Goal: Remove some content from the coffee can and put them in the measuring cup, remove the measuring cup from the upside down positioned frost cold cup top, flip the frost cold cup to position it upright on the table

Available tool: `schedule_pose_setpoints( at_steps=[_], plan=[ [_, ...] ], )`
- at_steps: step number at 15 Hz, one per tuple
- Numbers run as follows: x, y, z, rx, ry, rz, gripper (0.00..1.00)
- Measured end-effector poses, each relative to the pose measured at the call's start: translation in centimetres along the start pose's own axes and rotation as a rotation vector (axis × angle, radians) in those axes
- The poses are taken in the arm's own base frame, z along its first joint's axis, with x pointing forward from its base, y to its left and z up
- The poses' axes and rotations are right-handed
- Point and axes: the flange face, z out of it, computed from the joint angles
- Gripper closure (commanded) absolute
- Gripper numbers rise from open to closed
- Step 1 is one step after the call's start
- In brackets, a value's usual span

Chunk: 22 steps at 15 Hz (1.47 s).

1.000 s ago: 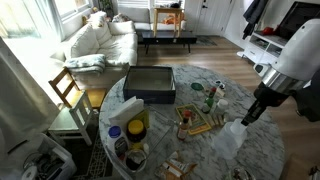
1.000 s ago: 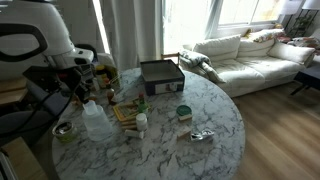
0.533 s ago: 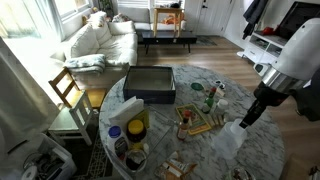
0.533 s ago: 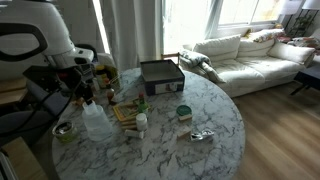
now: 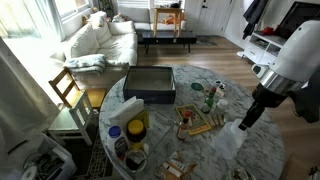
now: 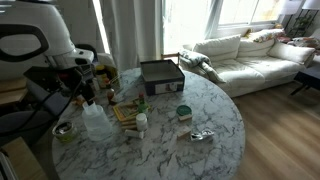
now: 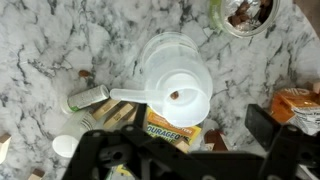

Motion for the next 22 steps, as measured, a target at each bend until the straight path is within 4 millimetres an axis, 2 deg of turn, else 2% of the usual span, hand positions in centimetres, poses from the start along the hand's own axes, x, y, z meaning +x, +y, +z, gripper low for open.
schedule_pose_setpoints(
  at_steps=[6,8,9,10,11,15,16,22],
  plan=[
    [0.7,-0.5,1.9,-0.045,-0.039,-0.06,0.01],
    [1.1,-0.4,2.4,-0.051,-0.048,-0.069,0.11],
    [1.2,-0.4,2.6,-0.054,-0.052,-0.072,0.31],
    [1.4,-0.4,2.8,-0.055,-0.054,-0.073,0.36],
    [1.6,-0.4,2.9,-0.056,-0.056,-0.074,0.36],
    [2.3,-0.3,3.1,-0.058,-0.062,-0.078,0.68],
    [2.4,-0.2,3.2,-0.059,-0.063,-0.079,0.73],
    [2.9,-0.3,2.9,-0.062,-0.057,-0.083,0.77]
  ],
)
